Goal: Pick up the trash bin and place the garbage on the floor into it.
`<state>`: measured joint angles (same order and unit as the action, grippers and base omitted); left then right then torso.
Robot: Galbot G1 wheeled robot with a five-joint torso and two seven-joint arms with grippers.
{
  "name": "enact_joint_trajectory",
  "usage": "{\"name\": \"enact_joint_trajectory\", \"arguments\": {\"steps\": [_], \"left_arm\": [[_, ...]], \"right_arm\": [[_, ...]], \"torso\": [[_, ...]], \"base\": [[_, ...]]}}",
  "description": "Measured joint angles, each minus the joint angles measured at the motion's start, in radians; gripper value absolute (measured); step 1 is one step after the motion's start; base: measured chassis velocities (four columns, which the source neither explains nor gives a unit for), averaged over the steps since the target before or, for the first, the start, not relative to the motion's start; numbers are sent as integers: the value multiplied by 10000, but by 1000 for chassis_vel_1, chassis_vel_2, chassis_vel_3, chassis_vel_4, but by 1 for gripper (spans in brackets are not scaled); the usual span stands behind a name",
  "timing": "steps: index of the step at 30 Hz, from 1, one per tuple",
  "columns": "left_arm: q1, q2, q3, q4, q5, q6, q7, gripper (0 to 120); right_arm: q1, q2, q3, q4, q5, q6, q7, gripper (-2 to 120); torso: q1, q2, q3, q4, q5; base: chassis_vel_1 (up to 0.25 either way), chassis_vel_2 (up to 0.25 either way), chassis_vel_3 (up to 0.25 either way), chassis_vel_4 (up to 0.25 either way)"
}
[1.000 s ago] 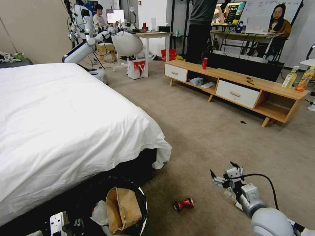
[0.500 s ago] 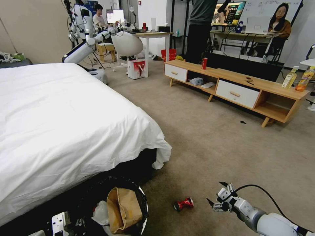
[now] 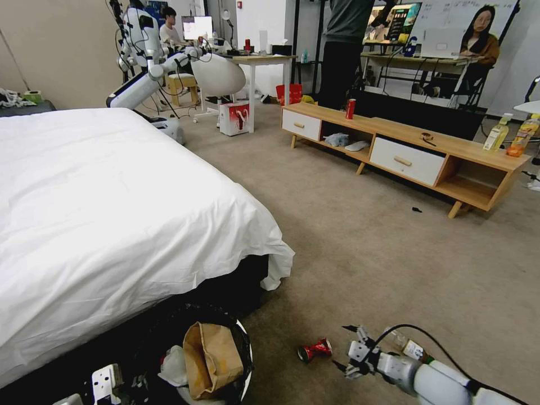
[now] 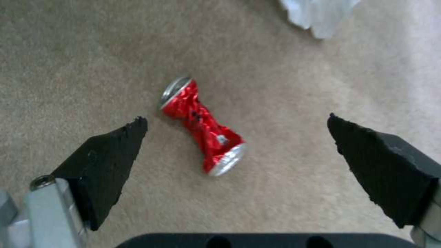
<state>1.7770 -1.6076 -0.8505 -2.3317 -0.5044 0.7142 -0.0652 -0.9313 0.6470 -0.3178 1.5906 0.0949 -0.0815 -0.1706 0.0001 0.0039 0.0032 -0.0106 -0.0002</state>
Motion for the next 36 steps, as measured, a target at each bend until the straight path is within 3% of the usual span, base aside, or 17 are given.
{"name": "enact_joint_trajectory", "arguments": {"steps": [8,26,36], "left_arm": [[-42,-11,-71,68,3,-3,1,1],[-52,-6,-55,200,192,-25,12,1],[-42,-6,-83,237,208,-35,24,1]], "right_arm": [[546,945,-667,-1343,-52,171,104,100],[733,1951,-761,-3453,-296,1191,250,100],[1322,2577,-824,-4718,-459,1272,666,100]], "torso": [[0,0,0,-2,1],[0,0,0,-1,1],[0,1,0,-1,1]], "base": [[0,0,0,0],[0,0,0,0],[0,0,0,0]]}}
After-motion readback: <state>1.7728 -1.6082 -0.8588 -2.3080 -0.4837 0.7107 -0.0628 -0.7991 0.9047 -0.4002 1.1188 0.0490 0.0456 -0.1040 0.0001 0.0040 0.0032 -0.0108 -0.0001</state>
